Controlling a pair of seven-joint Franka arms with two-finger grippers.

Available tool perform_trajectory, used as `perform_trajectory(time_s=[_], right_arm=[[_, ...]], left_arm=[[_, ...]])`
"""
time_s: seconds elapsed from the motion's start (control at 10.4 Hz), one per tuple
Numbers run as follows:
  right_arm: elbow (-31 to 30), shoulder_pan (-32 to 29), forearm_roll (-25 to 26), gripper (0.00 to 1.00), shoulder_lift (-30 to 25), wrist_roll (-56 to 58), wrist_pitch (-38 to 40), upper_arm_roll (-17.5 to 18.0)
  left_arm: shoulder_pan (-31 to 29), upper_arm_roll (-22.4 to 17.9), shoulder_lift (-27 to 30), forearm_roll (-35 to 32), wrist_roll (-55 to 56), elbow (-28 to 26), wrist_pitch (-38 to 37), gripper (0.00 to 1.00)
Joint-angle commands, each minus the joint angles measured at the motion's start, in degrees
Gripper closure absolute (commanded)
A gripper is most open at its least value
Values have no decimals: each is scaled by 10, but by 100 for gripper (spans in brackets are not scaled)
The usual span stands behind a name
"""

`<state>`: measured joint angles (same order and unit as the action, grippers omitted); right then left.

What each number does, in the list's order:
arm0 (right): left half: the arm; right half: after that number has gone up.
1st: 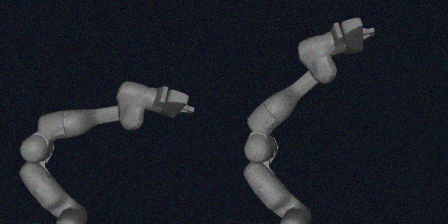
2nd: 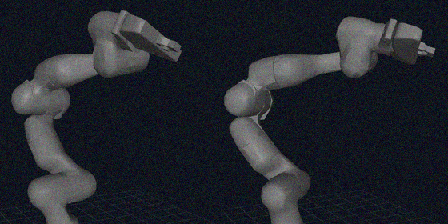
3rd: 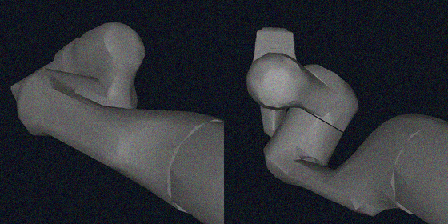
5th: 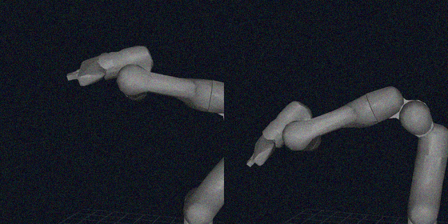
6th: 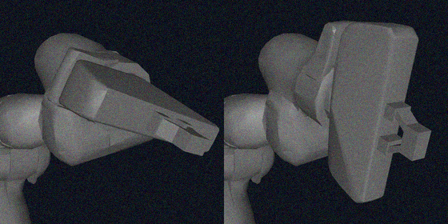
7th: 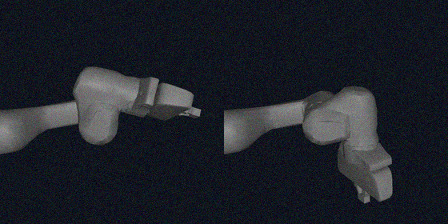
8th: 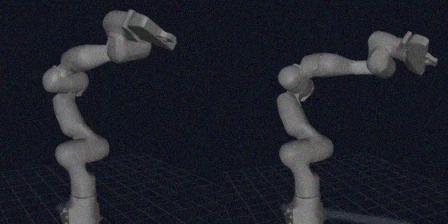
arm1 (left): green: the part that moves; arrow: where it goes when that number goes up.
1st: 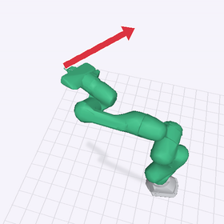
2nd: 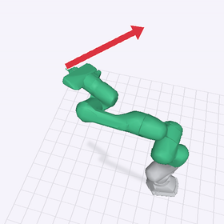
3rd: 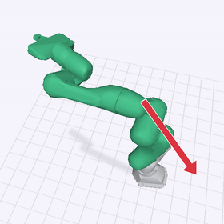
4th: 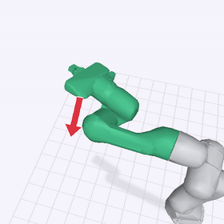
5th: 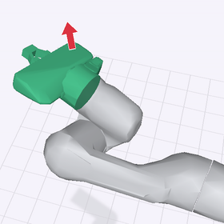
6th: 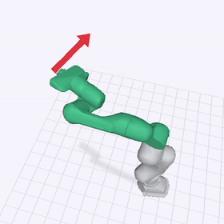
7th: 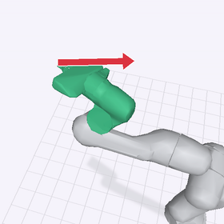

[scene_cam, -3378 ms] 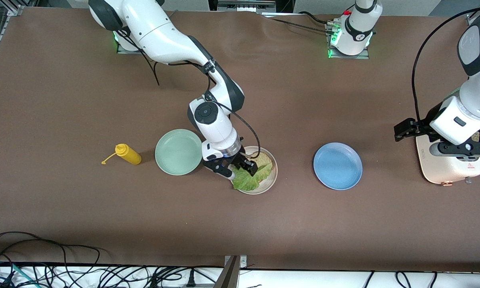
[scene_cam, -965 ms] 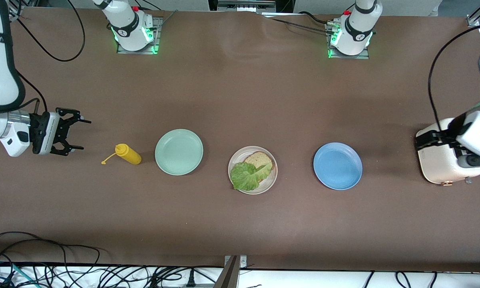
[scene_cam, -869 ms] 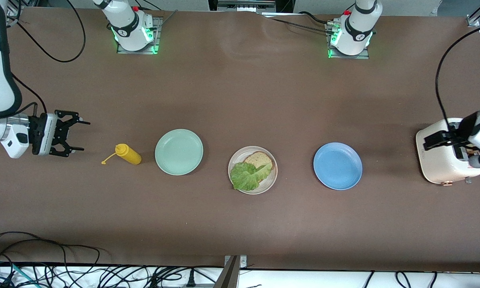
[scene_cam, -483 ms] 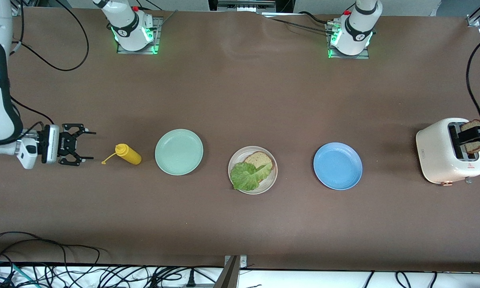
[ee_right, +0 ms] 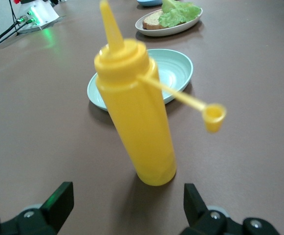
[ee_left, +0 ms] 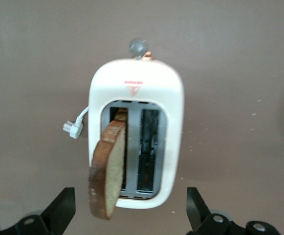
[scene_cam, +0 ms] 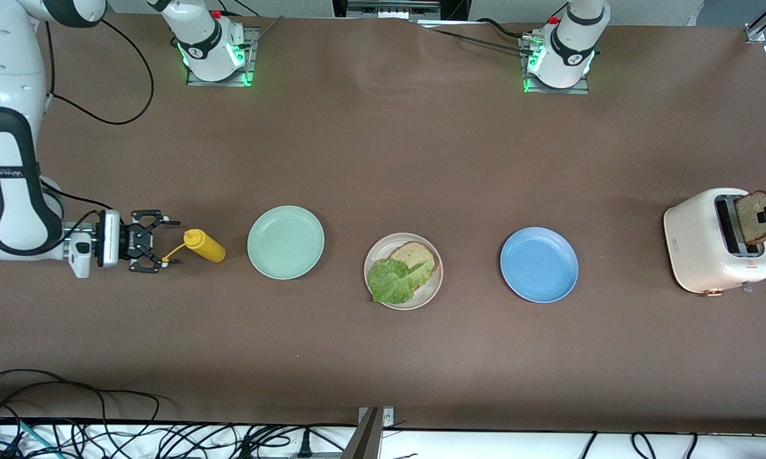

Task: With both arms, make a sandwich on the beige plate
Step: 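Grasp the yellow bottle with the right gripper while the left gripper grasps bread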

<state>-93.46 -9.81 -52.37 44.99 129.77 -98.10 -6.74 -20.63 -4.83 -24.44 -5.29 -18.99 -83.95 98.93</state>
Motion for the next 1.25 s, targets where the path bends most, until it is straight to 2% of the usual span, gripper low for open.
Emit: perform_trajectory(time_s=[0.0,0.29,0.39,0.48,0.58,0.77,0.87,1.06,1.16], right_arm=[[16,5,-23,0,18,17,11,10],[15,22,-43,0,24,17,-15,21],[11,24,-48,0,24,17,-26,30],[6,25,-51,7,24,17,-36,31],[5,28,-51,33,24,18,-50,34],[5,29,-51,82,23,35,-70,40],[5,38,-50,100,19,42,-82,40],[2,80,-30,100,-19,-4,-131,33],[-7,108,21,100,-44,-104,-145,16]], left_arm=[[-14,7,-24,-21,-10,12,-2,0],[-19,7,-53,-14,-9,4,37,0],[-19,7,-61,-13,-9,6,39,6],[-19,7,-64,-14,-9,6,42,24],[-19,7,-64,-15,-9,5,43,49],[-19,6,-64,-20,-10,4,39,93],[-19,6,-64,-21,-10,4,38,100],[-21,6,-63,-21,-34,9,38,100],[-23,6,-62,-21,-41,11,38,100]])
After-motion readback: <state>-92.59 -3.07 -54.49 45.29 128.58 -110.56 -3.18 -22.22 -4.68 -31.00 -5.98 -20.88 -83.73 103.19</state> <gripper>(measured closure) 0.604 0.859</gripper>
